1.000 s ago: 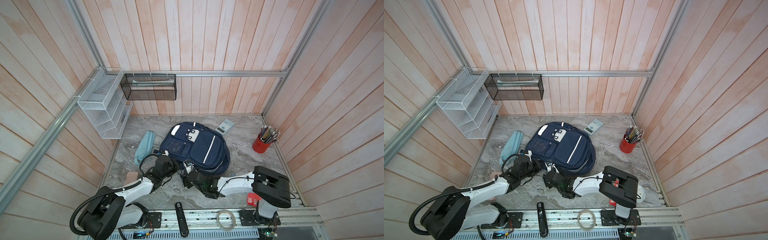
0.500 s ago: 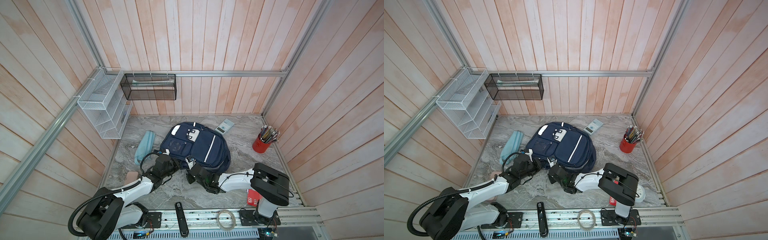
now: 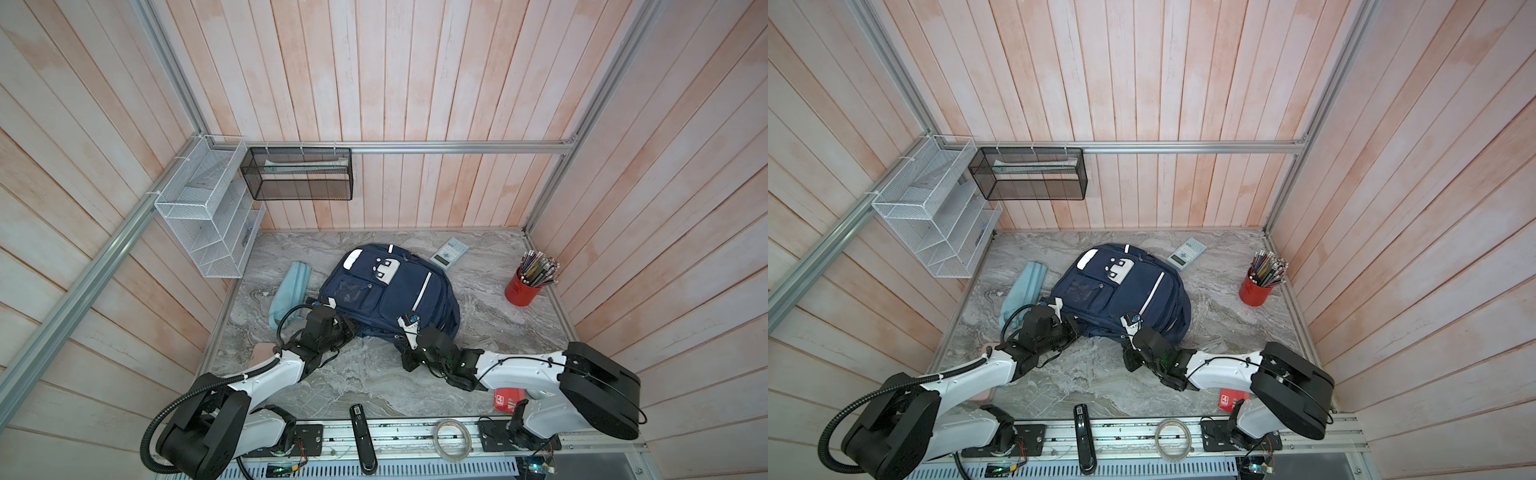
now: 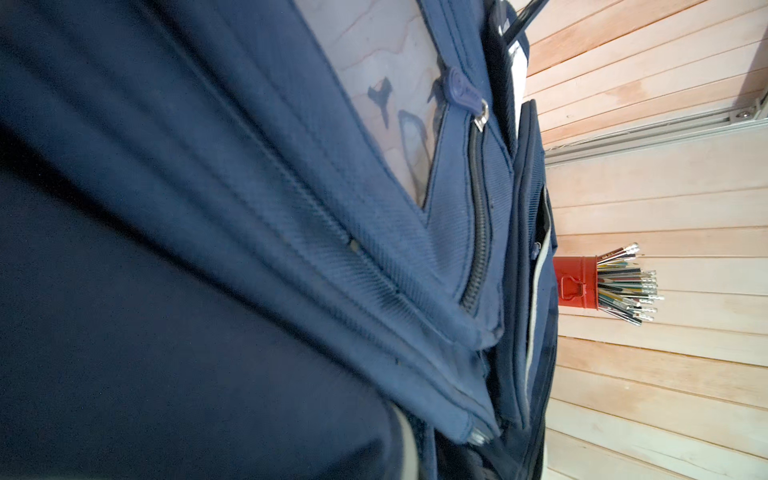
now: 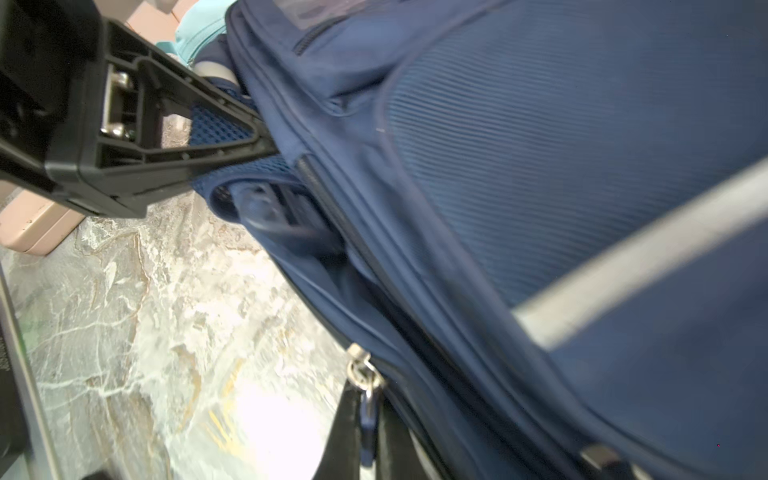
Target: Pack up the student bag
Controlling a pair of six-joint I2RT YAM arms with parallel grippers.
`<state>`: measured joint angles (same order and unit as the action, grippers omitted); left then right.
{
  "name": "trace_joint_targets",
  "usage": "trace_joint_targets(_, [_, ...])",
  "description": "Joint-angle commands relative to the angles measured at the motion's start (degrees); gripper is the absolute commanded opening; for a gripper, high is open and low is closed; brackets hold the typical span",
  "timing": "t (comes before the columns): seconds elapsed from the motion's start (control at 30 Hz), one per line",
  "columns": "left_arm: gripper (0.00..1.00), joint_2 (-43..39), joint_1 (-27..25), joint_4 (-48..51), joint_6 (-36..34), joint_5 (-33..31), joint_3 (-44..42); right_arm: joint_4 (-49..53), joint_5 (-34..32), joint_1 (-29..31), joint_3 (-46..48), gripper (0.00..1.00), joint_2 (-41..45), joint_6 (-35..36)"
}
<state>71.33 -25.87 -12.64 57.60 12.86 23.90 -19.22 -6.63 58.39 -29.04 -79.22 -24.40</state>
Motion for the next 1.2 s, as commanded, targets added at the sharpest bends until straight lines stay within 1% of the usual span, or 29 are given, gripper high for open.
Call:
trace_joint_targets(0.0, [0.0,-0.7,1.6,-0.3,-3.1,-1.1,2.6,6.4,2.4,-5.8,4.4,0.0,6.2,-0.1])
trace_joint_targets(0.03, [0.0,-0.6,1.9,-0.1,-3.5,-1.4,2.9,7.3,3.9,-7.7,5.7,0.0,8.3,-0.1])
trace_joint_targets(0.1, [0.0,0.2,2.5,0.0,-4.3,-1.7,3.7,10.0,4.5,-10.1,7.3,0.0,12.0,-0.2])
trace_joint_targets(0.17, [0.0,1.5,3.2,-0.4,-4.9,-2.0,4.5,15.0,2.1,-11.5,7.2,0.0,14.9,-1.4])
trace_joint_targets(0.23, [0.0,3.5,4.4,-1.3,-5.4,-2.1,5.8,19.0,1.9,-13.0,7.1,0.0,17.0,-2.0])
trace_joint_targets(0.3, [0.0,5.2,5.7,-2.8,-5.8,-1.8,6.7,19.1,2.2,-13.2,7.6,0.0,17.9,-2.1])
trace_joint_targets(0.33, [0.01,5.9,5.9,-3.7,-6.5,-2.0,7.3,17.9,3.8,-13.1,7.9,0.0,17.8,-1.7])
trace_joint_targets(0.37, [0.08,6.4,6.1,-4.4,-7.3,-2.1,7.7,16.4,6.0,-13.2,8.0,0.0,17.4,-1.8])
trace_joint_targets(0.4, [0.22,6.6,6.3,-6.1,-8.7,-1.8,8.1,14.4,8.9,-12.9,7.6,0.0,16.2,-1.7])
trace_joint_targets(0.43, [0.3,6.7,6.5,-7.6,-9.6,-1.8,8.3,12.8,11.1,-12.3,6.7,0.0,14.5,-2.4])
trace_joint_targets(0.47, [0.36,6.7,6.7,-8.2,-10.2,-1.9,8.7,11.7,11.9,-11.6,5.7,0.0,12.9,-2.9])
trace_joint_targets(0.57, [0.54,7.0,7.9,-4.4,-11.8,-0.3,12.4,8.7,12.0,-8.3,1.5,0.0,7.7,-5.0])
trace_joint_targets(0.6, [0.61,6.5,8.5,-2.8,-12.0,0.3,13.3,7.9,11.4,-7.4,0.1,0.0,5.8,-6.3])
trace_joint_targets(0.63, [0.73,5.5,8.8,-1.6,-12.1,0.1,13.3,7.0,11.0,-6.7,-1.1,0.0,3.9,-7.6])
trace_joint_targets(0.67, [0.77,4.1,8.9,-0.2,-11.9,-0.4,13.1,6.0,10.6,-6.0,-2.0,0.0,2.5,-8.8])
trace_joint_targets(0.73, [0.77,-0.2,8.8,2.7,-10.3,-0.5,11.2,3.8,9.6,-4.3,-3.8,0.0,-0.4,-10.8])
trace_joint_targets(0.8, [0.76,-4.8,7.8,4.5,-7.0,0.2,7.8,3.9,7.6,-2.5,-6.2,0.0,-2.2,-12.5])
trace_joint_targets(0.87, [0.73,-8.9,4.5,5.7,-3.0,-0.5,4.3,2.0,7.5,-1.3,-7.5,0.0,-3.8,-14.5])
trace_joint_targets(0.9, [0.72,-10.7,1.9,6.9,-0.9,-1.4,2.8,0.2,8.2,-1.0,-7.8,0.0,-4.8,-15.5])
trace_joint_targets(0.97, [0.7,-12.6,-1.4,8.3,2.4,-1.2,0.9,-2.5,9.2,-0.7,-8.5,0.0,-6.9,-16.2])
trace_joint_targets(1.03, [0.69,-13.3,-2.7,6.0,7.3,1.8,-2.1,-3.2,9.7,-0.6,-9.9,0.0,-9.1,-16.2])
trace_joint_targets(1.1, [0.69,-12.6,-3.8,-1.3,11.9,5.0,-5.8,-3.4,10.5,-0.6,-10.7,0.0,-10.4,-16.1])
trace_joint_targets(1.13, [0.69,-12.2,-5.2,-2.9,13.1,4.3,-6.4,-3.7,11.0,-0.5,-10.9,0.0,-10.8,-16.0])
trace_joint_targets(1.17, [0.69,-11.6,-6.7,-2.2,13.4,2.2,-6.0,-3.8,11.2,-0.3,-11.0,0.0,-11.0,-15.9])
